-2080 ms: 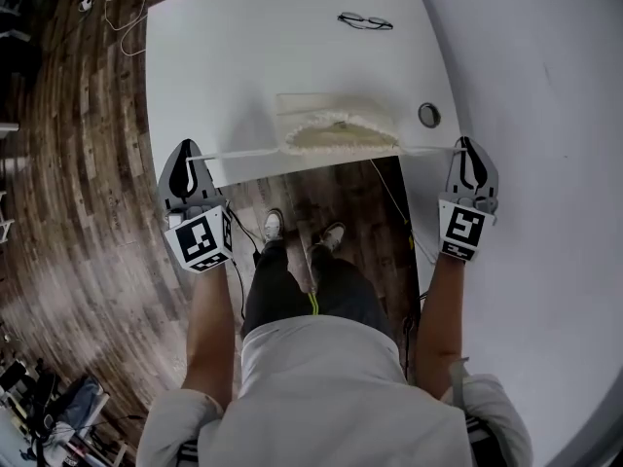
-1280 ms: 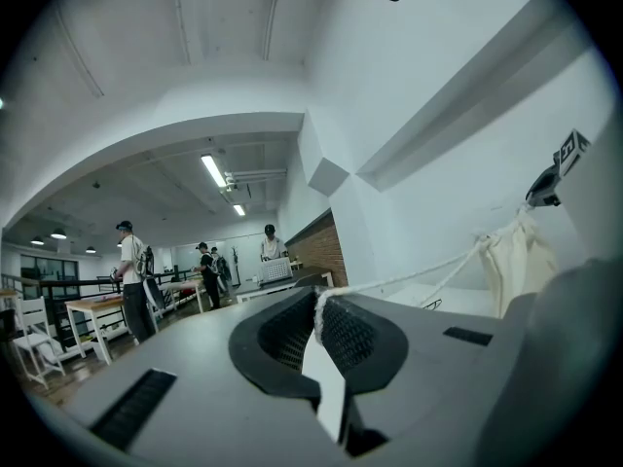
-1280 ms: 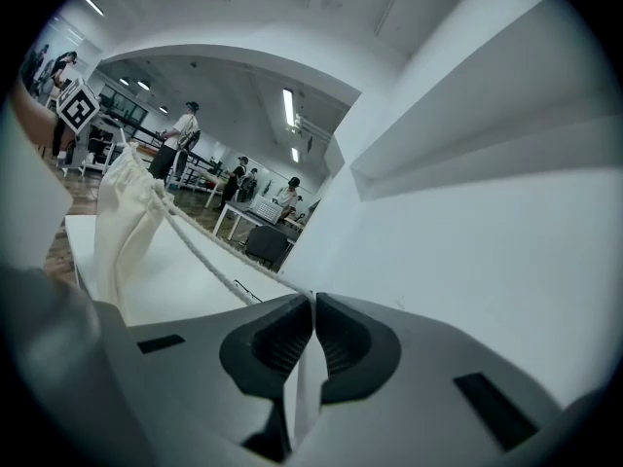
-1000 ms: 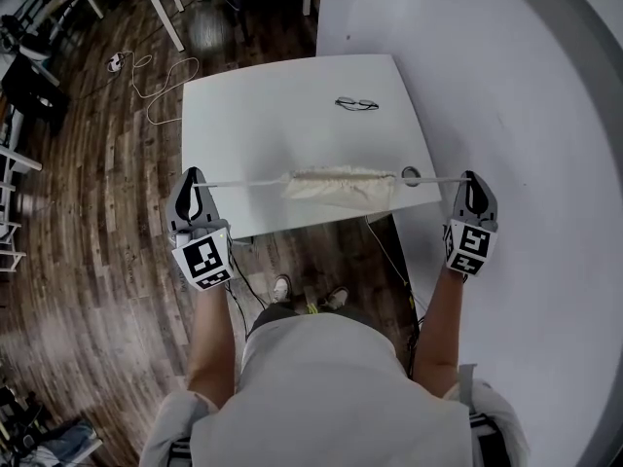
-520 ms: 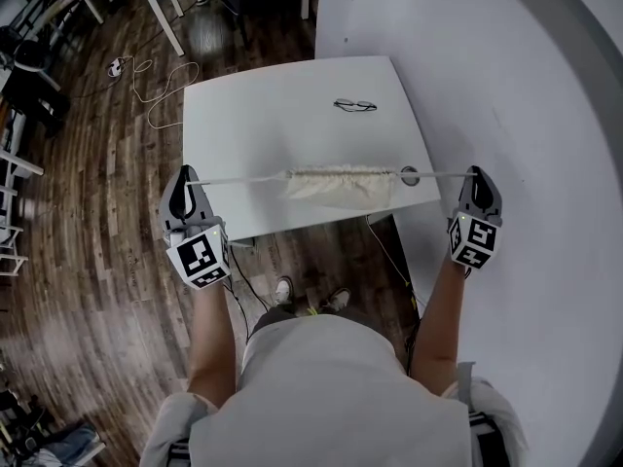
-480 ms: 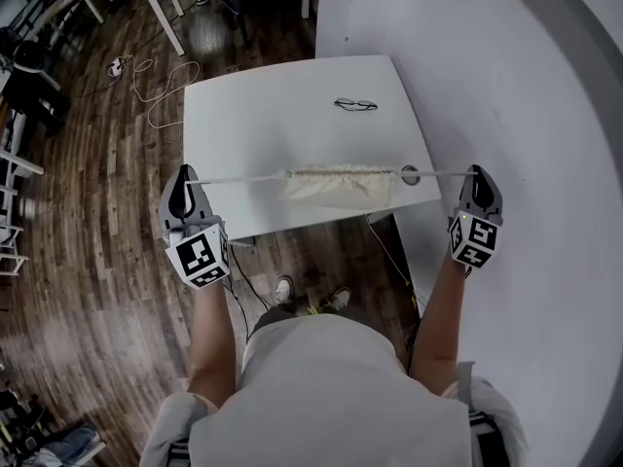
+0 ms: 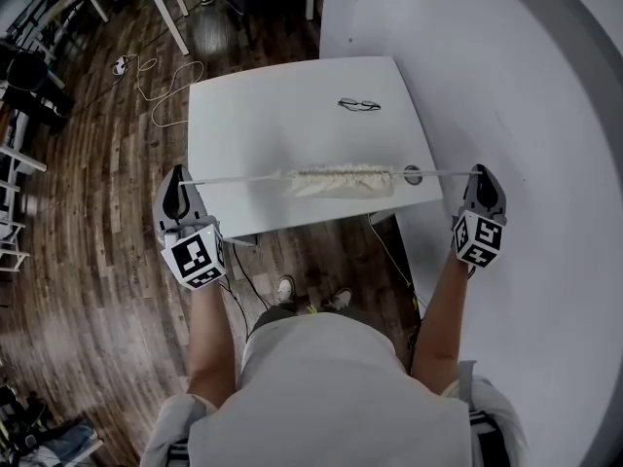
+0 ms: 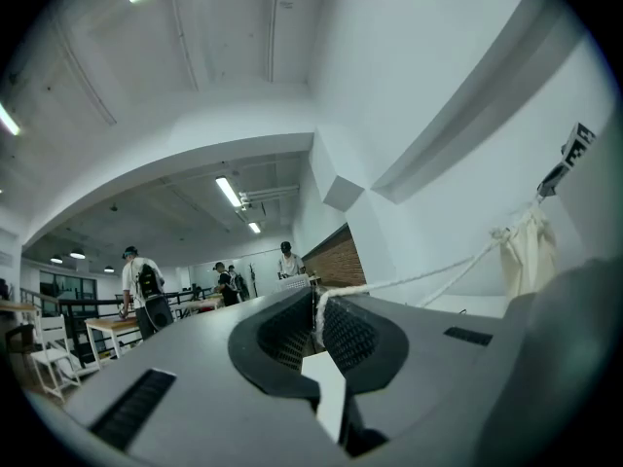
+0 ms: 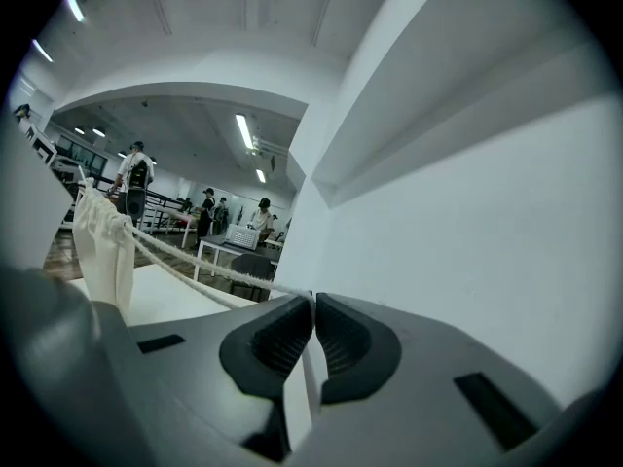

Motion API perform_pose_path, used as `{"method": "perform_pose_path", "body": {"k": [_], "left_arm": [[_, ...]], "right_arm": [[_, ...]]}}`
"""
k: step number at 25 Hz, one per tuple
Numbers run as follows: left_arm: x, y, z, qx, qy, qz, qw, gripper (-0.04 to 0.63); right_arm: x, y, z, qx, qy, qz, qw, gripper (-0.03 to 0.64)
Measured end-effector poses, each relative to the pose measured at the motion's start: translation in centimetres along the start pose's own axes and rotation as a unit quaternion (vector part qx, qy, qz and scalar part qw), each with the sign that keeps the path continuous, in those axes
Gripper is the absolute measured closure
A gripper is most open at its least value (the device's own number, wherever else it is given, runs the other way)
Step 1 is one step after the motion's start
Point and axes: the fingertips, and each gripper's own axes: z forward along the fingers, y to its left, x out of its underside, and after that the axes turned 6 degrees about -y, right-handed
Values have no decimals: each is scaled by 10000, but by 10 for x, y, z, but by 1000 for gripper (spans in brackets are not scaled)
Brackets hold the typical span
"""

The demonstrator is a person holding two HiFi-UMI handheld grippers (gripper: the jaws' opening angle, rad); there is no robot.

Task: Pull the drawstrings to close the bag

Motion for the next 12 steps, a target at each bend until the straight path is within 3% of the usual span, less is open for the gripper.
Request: {"method": "perform_pose_path", "body": {"k": [12], "left_arm": [[-7,33,-9,-237,-33,-38,9997,577]], "right_arm": [[-28,10,8,-52,-217,-24,9997,575]]}}
